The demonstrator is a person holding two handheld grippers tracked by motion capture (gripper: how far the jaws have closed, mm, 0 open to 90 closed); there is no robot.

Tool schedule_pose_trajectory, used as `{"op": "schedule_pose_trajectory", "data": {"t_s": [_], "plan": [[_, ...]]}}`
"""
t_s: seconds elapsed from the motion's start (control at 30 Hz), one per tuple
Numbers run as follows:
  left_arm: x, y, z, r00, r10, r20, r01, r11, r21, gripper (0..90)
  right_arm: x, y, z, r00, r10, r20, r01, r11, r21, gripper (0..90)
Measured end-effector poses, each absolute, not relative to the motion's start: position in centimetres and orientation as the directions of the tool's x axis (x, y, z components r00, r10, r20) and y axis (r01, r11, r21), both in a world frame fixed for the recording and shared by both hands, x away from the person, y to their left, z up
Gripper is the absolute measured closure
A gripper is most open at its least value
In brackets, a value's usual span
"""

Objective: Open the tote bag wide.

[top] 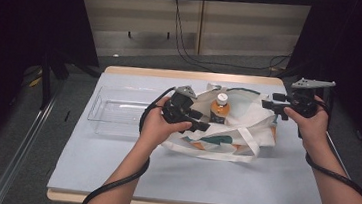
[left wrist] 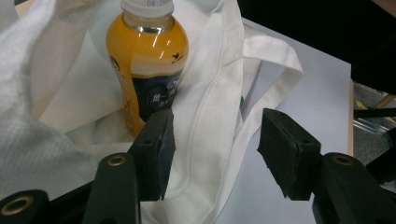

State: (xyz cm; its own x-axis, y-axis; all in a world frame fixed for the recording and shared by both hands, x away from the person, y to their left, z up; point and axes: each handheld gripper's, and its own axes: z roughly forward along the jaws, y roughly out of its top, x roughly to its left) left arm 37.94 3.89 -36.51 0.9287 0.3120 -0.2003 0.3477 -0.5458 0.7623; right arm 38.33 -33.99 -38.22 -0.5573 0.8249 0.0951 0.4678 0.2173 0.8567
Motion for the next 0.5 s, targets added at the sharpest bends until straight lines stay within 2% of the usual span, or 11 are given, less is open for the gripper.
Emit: {"op": "schedule_pose_trajectory", "data": {"t_s": [0.5], "plan": [[37.5, 3.0, -35.3, 0.934, 0.303, -0.188, 0.331, -0.543, 0.772, 41.7, 36.4, -33.2, -37.9, -0.61, 0.787, 0.096, 0.441, 0.236, 0.866, 35.5]]}}
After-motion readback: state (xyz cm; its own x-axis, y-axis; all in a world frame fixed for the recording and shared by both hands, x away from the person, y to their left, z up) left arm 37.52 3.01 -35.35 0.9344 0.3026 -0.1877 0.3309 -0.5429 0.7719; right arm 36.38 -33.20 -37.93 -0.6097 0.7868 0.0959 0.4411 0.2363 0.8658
